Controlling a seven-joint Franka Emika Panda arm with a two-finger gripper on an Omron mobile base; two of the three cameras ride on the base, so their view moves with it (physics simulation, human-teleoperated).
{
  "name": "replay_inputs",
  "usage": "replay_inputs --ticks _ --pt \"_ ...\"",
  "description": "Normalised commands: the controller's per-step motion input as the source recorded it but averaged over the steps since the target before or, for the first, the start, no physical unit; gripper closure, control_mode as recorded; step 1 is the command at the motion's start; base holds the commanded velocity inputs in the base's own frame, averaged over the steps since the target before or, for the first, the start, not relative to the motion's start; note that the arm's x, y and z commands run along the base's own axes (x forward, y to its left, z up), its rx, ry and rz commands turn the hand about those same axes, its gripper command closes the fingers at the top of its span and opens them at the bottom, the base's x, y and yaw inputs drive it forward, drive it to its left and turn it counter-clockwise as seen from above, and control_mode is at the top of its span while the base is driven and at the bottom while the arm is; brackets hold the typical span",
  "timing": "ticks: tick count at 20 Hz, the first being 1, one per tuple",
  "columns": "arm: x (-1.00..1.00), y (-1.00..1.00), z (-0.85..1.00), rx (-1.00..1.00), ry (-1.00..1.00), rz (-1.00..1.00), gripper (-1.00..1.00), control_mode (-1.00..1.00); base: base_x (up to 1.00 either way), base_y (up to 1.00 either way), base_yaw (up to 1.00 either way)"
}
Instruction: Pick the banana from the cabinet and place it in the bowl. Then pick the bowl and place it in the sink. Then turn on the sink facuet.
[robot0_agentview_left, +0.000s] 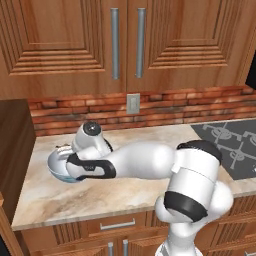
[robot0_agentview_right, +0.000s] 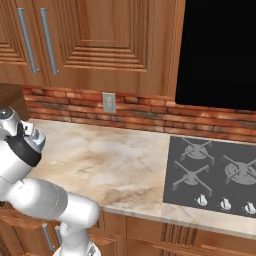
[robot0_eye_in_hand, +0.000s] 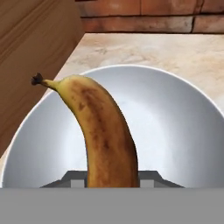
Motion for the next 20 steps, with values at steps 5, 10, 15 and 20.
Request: replay_inputs --ticks 5,10,15,20 --pt "0.06 0.06 -0.19 0.00 0.00 -0.01 1.00 -1.00 0.00 0.00 0.00" --pt "0.00 0.01 -0.06 0.00 0.00 -0.01 1.00 -1.00 0.00 0.00 0.00" --pt "0.00 0.01 0.00 0.00 0.00 -0.03 -1.00 -1.00 0.00 0.00 0.00" --pt "0.03 0.00 0.00 0.00 0.00 -0.04 -1.00 -1.00 0.00 0.00 0.00"
